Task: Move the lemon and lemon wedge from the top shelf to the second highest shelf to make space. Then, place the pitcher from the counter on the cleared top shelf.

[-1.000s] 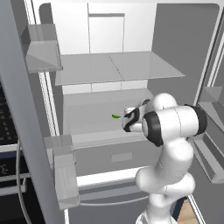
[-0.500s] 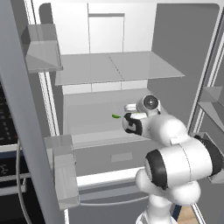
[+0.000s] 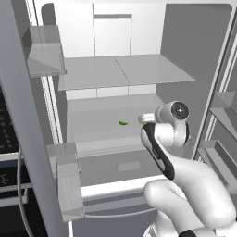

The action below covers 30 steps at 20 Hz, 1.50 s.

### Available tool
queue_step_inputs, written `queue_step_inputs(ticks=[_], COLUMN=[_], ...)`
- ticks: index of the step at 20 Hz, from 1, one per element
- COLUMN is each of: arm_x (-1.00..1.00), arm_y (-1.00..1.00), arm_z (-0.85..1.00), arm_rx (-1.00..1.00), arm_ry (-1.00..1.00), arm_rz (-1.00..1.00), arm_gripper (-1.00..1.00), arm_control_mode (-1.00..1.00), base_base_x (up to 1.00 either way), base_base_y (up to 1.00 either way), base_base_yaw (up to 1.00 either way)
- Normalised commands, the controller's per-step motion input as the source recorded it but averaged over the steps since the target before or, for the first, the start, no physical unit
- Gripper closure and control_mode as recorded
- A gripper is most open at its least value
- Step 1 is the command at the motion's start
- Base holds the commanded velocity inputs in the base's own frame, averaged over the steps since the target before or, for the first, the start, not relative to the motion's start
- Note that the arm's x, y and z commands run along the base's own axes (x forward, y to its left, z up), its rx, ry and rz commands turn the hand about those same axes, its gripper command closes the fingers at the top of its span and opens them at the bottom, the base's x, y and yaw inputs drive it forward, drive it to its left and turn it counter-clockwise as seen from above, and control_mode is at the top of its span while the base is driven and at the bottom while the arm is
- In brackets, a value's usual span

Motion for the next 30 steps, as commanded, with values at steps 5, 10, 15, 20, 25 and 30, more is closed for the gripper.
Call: queue_step_inputs(ticks=[5,10,15,20,25,30], arm_x=[-1.00,-0.68,-0.58,-0.50,-0.24,-0.06], arm_y=[0.28,0.15,0.01,0.00,0.00,0.00], arm_z=[0.30,0.47,0.46,0.17,-0.08,-0.04], arm_rx=[-0.01,-0.03,-0.01,-0.02,0.00,0.00], arm_ry=[0.00,0.01,0.01,0.01,0.00,0.00], arm_rz=[0.14,0.05,0.00,0.00,0.00,0.00], arm_gripper=[-1.00,-1.00,-1.00,-1.00,-1.00,-1.00], arm_control_mode=[-1.00,-1.00,-1.00,-1.00,-1.00,1.00], base_base_x=[0.00,0.00,0.00,0.00,0.00,-0.41], base_base_y=[0.00,0.00,0.00,0.00,0.00,0.00], base_base_yaw=[0.00,0.00,0.00,0.00,0.00,0.00])
